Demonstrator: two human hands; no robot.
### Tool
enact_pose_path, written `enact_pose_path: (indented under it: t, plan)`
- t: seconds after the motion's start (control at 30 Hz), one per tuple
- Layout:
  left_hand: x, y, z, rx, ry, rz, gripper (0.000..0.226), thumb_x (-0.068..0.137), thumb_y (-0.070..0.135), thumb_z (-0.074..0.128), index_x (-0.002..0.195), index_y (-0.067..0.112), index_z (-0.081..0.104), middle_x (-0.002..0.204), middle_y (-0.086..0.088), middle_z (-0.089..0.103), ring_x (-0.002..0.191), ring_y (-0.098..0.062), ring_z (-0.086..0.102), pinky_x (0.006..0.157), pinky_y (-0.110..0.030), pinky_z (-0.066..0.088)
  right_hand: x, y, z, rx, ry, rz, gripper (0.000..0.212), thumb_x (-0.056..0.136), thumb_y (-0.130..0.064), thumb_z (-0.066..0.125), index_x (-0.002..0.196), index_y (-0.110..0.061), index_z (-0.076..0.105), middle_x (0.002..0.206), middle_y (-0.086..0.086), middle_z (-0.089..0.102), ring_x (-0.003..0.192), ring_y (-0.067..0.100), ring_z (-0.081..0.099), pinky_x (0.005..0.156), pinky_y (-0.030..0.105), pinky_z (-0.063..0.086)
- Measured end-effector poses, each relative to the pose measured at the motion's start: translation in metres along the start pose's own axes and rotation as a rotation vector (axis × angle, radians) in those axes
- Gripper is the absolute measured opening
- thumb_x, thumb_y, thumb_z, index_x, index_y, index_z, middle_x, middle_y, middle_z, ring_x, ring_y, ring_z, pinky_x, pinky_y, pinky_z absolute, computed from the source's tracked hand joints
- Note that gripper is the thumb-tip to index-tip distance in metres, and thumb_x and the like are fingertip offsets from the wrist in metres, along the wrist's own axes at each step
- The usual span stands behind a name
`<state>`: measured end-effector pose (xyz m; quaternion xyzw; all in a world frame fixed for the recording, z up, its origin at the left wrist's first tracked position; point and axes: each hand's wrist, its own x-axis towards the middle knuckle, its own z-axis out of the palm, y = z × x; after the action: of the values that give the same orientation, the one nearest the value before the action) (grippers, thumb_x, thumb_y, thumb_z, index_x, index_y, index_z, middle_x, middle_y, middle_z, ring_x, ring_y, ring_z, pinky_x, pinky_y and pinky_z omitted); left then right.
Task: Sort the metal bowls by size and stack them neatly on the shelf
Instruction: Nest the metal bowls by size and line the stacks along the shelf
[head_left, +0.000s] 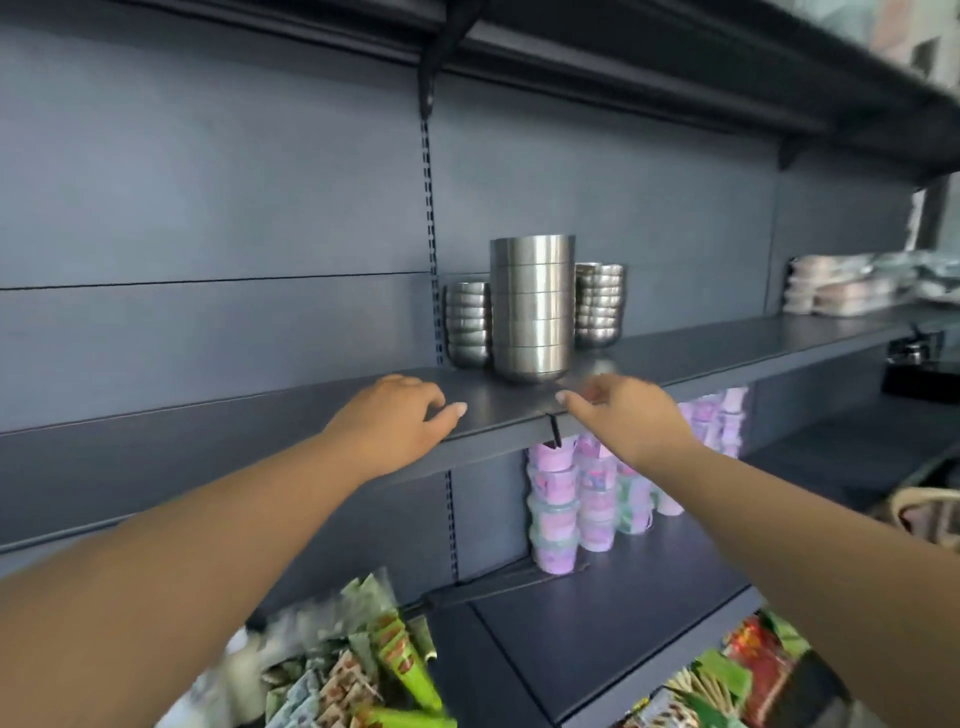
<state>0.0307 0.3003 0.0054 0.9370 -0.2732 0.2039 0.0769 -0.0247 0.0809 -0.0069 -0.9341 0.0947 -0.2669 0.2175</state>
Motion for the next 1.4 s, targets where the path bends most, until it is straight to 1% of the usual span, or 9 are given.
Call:
enact_pose_path:
  t: [0.17,0.27,0.5,0.67,0.9,1.0,1.13,1.27,1.4]
  plan:
    - [0.08,0.036,0.041,-0.259,0.015,-0.053,0.051,0.094,0.05,0.034,0.126,0.016,0.052,0.134,-0.003,0.052,0.123,-0.019,0.046,0.098,-0.031,0.036,0.053,0.055,0.006,0.034,0.023,0.051,0.051,0.088,-0.055,0.043,0.107,-0.012,0.06,0.11,0.01,0.066,0.105,0.029,0.056,0.077,0.031,0.04]
    - [0.13,0.047,0.056,-0.485,0.074,-0.161,0.063,0.092,0.053,0.036,0.141,0.014,0.034,0.147,-0.004,0.038,0.133,-0.02,0.038,0.104,-0.032,0.031,0.095,0.073,0.007,0.11,0.007,0.072,0.055,0.089,-0.053,0.043,0.108,-0.005,0.062,0.109,0.013,0.066,0.103,0.029,0.058,0.081,0.033,0.044]
    - [0.225,0.065,0.078,-1.077,0.286,-0.433,0.097,0.078,0.052,0.06,0.149,0.025,-0.001,0.159,0.0,0.003,0.145,-0.021,0.015,0.114,-0.042,0.019,0.188,0.096,0.033,0.714,0.025,0.127,0.039,0.085,-0.051,0.052,0.1,-0.015,0.055,0.089,-0.009,0.054,0.088,0.014,0.05,0.07,0.024,0.038]
    - [0.25,0.069,0.102,-1.136,0.415,-0.535,0.102,0.072,0.054,0.065,0.149,0.026,0.004,0.157,0.001,0.013,0.143,-0.02,0.02,0.116,-0.041,0.02,0.237,0.1,0.065,0.936,-0.029,0.075,0.064,0.084,-0.053,0.053,0.133,-0.015,0.04,0.133,-0.001,0.045,0.117,0.015,0.045,0.096,0.026,0.033]
    - [0.255,0.09,0.118,-1.245,0.417,-0.625,0.108,0.064,0.069,0.059,0.147,0.032,0.002,0.156,0.009,0.014,0.143,-0.015,0.019,0.116,-0.037,0.015,0.275,0.084,0.092,1.215,-0.25,-0.093,0.077,0.086,-0.052,0.049,0.148,-0.025,0.012,0.154,-0.004,0.02,0.141,0.013,0.02,0.106,0.025,0.017]
    - [0.257,0.096,0.124,-1.201,0.476,-0.651,0.121,0.041,0.081,0.063,0.144,0.041,0.013,0.152,0.012,0.028,0.138,-0.014,0.032,0.116,-0.042,0.024,0.276,0.087,0.096,1.278,-0.327,-0.109,0.076,0.087,-0.053,0.045,0.148,-0.03,0.006,0.157,-0.006,0.013,0.143,0.014,0.017,0.109,0.029,0.018]
    - [0.25,0.099,0.124,-1.161,0.544,-0.682,0.125,0.033,0.086,0.063,0.141,0.046,0.017,0.151,0.011,0.031,0.136,-0.013,0.035,0.114,-0.041,0.028,0.272,0.083,0.098,1.291,-0.363,-0.129,0.074,0.086,-0.056,0.043,0.147,-0.034,0.007,0.156,-0.006,0.014,0.142,0.016,0.019,0.111,0.033,0.019]
    - [0.226,0.101,0.112,-1.096,0.615,-0.726,0.119,0.041,0.082,0.061,0.143,0.042,0.013,0.151,0.01,0.03,0.137,-0.014,0.034,0.115,-0.041,0.026,0.254,0.066,0.097,1.327,-0.402,-0.198,0.075,0.082,-0.059,0.046,0.146,-0.034,0.015,0.154,-0.006,0.023,0.139,0.014,0.026,0.113,0.035,0.023]
    - [0.199,0.097,0.094,-1.048,0.7,-0.755,0.106,0.061,0.074,0.06,0.145,0.036,0.007,0.15,0.009,0.03,0.134,-0.012,0.034,0.113,-0.033,0.023,0.235,0.04,0.093,1.357,-0.451,-0.237,0.071,0.087,-0.053,0.044,0.147,-0.029,0.015,0.143,-0.015,0.029,0.131,0.004,0.028,0.099,0.021,0.022]
